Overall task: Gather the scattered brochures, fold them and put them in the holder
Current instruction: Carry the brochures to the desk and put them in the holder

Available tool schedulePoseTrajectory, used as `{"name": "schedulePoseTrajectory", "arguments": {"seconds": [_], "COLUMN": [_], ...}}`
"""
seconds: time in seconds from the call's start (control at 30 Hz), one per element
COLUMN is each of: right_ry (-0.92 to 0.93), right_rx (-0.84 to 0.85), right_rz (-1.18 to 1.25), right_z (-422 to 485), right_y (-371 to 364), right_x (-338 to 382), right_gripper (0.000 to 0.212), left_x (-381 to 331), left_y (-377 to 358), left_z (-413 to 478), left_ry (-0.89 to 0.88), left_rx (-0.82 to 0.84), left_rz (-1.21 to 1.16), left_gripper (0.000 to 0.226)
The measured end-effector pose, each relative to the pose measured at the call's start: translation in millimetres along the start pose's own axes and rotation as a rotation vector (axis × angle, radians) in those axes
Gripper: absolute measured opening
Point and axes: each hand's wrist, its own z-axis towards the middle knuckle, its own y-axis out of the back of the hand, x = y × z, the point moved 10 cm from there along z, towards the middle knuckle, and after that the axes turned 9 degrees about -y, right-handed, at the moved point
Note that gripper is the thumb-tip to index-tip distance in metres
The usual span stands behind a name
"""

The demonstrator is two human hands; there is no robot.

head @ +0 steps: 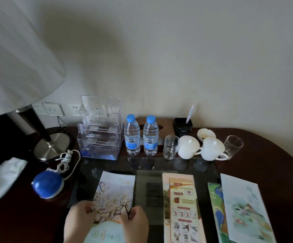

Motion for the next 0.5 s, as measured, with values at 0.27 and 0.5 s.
{"name": "schedulePoseTrajectory", "arguments": {"seconds": [0.27, 0.5], "right_ry": [-0.159, -0.250], "right_rx": [-0.310, -0.041], "right_rz": [-0.244, -0.135], "right_z": [-11.3, 19.7], "right_y": [-3.4, -9.2], "right_x": [-1.7, -14.6], "right_gripper": [0.047, 0.012], "left_x": [20.5, 19.0], "left_y": [-41.0, -45.7], "left_z": [-0.4, 0.7], "left_ry": [0.097, 0.217], "left_rx": [0.101, 0.228], "left_rz": [-0.001, -0.136], "left_gripper": [0.040, 0.042]}}
